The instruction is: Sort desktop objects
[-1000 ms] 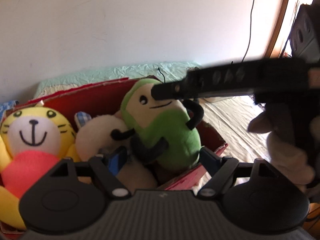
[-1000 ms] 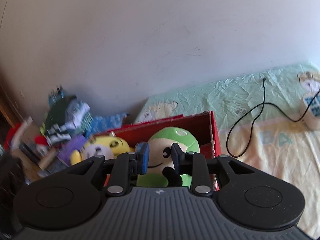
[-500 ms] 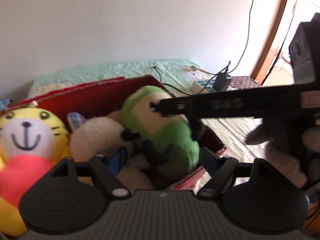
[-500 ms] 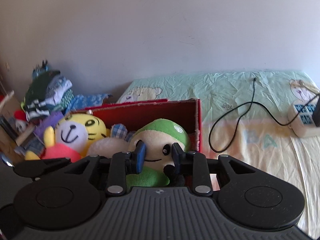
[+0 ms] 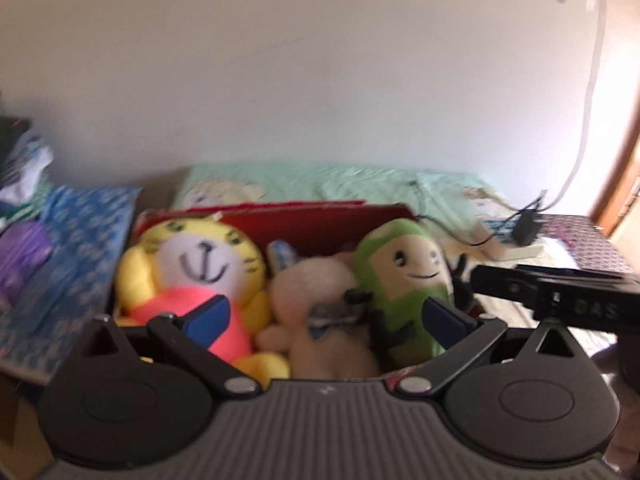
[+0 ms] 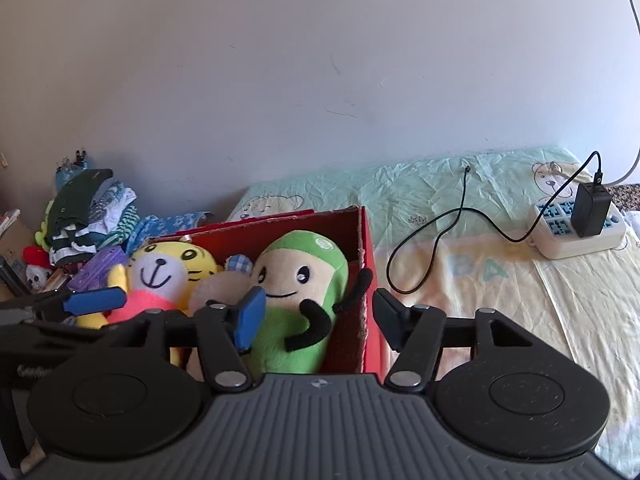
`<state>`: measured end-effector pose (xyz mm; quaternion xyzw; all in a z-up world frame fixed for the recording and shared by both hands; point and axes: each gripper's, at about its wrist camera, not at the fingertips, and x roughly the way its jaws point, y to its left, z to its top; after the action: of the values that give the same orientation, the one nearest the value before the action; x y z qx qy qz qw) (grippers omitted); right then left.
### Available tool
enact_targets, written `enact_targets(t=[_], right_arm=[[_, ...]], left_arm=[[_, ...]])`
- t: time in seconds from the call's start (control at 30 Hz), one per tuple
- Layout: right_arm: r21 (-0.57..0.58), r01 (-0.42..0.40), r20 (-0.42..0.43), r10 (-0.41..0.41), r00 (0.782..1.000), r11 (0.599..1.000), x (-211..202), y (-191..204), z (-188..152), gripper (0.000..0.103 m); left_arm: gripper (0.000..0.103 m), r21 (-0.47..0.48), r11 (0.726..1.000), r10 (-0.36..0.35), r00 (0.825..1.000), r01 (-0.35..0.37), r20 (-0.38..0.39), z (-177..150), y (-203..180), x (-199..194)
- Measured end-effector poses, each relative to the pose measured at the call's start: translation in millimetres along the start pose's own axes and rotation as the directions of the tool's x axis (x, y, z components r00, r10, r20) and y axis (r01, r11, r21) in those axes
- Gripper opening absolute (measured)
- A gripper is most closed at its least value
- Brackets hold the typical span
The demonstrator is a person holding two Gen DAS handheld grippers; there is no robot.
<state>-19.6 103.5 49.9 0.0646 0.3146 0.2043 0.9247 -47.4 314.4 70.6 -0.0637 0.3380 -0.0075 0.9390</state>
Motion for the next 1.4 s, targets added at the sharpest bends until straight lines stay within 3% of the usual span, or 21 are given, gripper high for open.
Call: enact_targets(t=[0.13, 0.23, 0.47, 0.63, 0.8, 1.1, 1.4], right_arm=[[-0.028, 0.084, -0.024, -0.084, 0.996, 0.996, -2, 5, -4, 0.077], [-0.067, 0.107, -0.054, -0.111, 0.992, 0.992, -3, 7, -11, 0.085], [-0.161, 0.152, -0.119, -0.172, 0.978, 0.975, -7, 2, -22, 0.085], [-0.128, 0.133, -0.173, -0.154, 0.973, 0.983, -10, -15, -29, 0.085], [-0.147, 0.148, -0.195, -0.175, 0.965, 0.978, -13, -27, -41, 0.085], [-0.152, 0.145, -0.255, -0.18, 0.95, 0.978, -13, -38, -61, 0.085], [-0.124, 0.208, -0.259, -0.234, 0.937, 0.97, -9, -23, -62, 0.085]], left_arm=[[0.102, -0.011, 0.992, 0.12, 0.988, -0.122, -0.099, -7, -8, -8], [0.102, -0.032, 0.987, 0.15, 0.974, -0.158, -0.172, -17, -15, -6], [0.102, -0.063, 0.958, 0.259, 0.939, -0.279, -0.224, -37, -36, -4], [0.102, -0.028, 0.942, 0.319, 0.919, -0.335, -0.233, -53, -58, -3], [0.102, -0.026, 0.926, 0.355, 0.893, -0.376, -0.277, -67, -75, 1], [0.102, -0.031, 0.908, 0.387, 0.864, -0.418, -0.322, -86, -84, 1], [0.102, -0.012, 0.921, 0.363, 0.872, -0.389, -0.328, -82, -64, -1]])
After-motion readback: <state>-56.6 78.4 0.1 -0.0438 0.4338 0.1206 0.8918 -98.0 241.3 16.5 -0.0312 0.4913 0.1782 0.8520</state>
